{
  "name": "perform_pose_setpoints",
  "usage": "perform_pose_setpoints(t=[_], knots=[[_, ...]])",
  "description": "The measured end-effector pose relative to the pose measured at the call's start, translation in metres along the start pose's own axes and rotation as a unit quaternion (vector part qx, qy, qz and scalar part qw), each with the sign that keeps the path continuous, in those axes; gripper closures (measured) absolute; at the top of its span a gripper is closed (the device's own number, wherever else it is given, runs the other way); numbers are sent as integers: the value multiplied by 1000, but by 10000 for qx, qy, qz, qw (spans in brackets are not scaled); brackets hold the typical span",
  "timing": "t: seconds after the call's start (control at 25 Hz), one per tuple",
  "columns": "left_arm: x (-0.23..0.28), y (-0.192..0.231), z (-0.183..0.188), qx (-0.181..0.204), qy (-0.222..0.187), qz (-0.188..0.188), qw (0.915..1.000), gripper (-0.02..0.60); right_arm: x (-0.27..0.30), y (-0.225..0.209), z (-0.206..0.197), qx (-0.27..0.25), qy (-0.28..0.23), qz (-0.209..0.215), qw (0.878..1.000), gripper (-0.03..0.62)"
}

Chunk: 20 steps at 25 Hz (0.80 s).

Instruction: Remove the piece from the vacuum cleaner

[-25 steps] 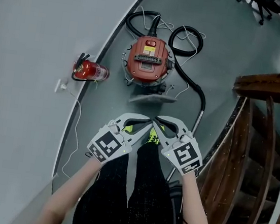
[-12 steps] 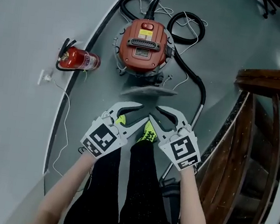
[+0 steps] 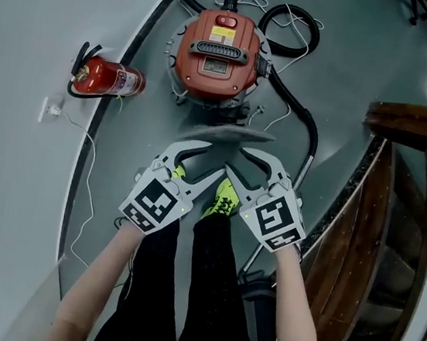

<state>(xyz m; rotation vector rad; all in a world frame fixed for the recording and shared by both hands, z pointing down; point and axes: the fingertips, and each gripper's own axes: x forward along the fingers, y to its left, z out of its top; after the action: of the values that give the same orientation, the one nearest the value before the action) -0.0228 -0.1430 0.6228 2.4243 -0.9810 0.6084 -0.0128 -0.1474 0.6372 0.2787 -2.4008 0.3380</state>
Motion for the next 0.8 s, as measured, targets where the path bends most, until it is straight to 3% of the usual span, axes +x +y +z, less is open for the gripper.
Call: perform_pose_setpoints(t=[0.8], knots=[[58, 44, -62, 190, 599, 72, 9980, 324, 61, -38, -56, -585, 867, 48, 9945, 384]])
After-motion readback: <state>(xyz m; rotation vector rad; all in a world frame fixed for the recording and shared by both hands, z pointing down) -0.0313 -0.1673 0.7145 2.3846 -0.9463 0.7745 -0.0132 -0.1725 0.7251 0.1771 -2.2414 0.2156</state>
